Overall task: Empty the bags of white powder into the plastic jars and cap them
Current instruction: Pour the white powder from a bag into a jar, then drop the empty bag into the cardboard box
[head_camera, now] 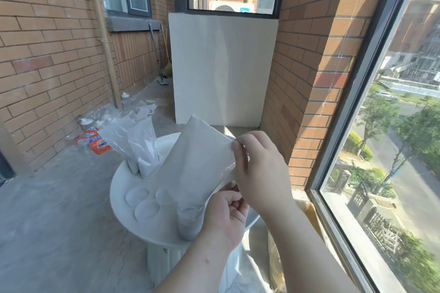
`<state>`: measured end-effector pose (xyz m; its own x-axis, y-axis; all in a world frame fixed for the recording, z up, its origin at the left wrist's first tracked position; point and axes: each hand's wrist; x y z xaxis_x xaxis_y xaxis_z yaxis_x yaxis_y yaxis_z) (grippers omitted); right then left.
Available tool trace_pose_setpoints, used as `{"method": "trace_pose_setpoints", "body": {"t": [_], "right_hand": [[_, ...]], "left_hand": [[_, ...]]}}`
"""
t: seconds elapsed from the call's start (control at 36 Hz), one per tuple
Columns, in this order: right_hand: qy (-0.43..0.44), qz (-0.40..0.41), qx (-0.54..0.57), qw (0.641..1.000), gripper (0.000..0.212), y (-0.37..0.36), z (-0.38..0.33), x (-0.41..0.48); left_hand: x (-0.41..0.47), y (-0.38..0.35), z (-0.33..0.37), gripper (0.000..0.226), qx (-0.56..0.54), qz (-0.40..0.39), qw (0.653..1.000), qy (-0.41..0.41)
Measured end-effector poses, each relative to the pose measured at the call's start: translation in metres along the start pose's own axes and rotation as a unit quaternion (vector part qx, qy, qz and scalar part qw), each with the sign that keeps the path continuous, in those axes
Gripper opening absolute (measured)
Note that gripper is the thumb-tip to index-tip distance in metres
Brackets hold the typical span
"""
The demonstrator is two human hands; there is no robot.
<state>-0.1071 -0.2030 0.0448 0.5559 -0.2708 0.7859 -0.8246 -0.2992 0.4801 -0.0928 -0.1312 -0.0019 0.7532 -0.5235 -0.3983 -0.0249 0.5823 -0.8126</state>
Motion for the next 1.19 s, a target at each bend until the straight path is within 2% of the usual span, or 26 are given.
{"method": "trace_pose_setpoints", "body": {"t": [0.08, 0.44, 0.53, 0.61, 0.83, 1.0, 1.08, 1.19], "right_hand": [[-0.009, -0.024, 0.018, 1.000, 0.022, -0.001, 0.000, 0.000], [-0.007, 0.000, 0.000, 1.000, 0.025, -0.001, 0.002, 0.000], [-0.021, -0.022, 0.004, 1.000, 0.025, -0.002, 0.001, -0.002], [-0.007, 0.001, -0.007, 1.000, 0.024, -0.001, 0.001, -0.001], [-0.016, -0.023, 0.016, 0.999, 0.020, -0.002, 0.007, -0.001], [-0.011, 0.021, -0.023, 0.999, 0.021, -0.005, 0.009, -0.002], [-0.062, 0.015, 0.011, 0.998, 0.020, -0.008, 0.013, -0.004], [-0.175, 0.003, 0.100, 0.979, 0.020, -0.009, 0.026, -0.011]], "left_hand": [[0.001, 0.000, 0.000, 0.035, 0.002, 0.002, 1.000, -0.004], [0.001, 0.001, 0.000, 0.034, 0.002, 0.004, 1.000, 0.000], [0.002, 0.000, -0.001, 0.034, 0.003, 0.007, 1.000, 0.001], [0.003, 0.001, -0.001, 0.034, 0.004, 0.005, 1.000, 0.004], [0.008, 0.004, -0.001, 0.038, -0.029, -0.004, 1.000, -0.003], [0.010, 0.005, 0.000, 0.037, -0.026, -0.002, 1.000, -0.009], [0.013, 0.008, 0.000, 0.035, -0.038, -0.011, 0.999, -0.008], [0.018, 0.011, 0.003, 0.032, -0.032, -0.030, 0.999, -0.023]]}}
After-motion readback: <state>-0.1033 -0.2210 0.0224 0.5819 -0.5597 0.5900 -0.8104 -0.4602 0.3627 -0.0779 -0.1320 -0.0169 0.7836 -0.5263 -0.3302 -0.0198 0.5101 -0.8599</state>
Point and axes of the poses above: each hand's wrist, its own x-axis towards the middle knuckle, its own y-axis out of the back of the hand, z = x × y, and after that the axes turned 1 degree about -z, right-handed
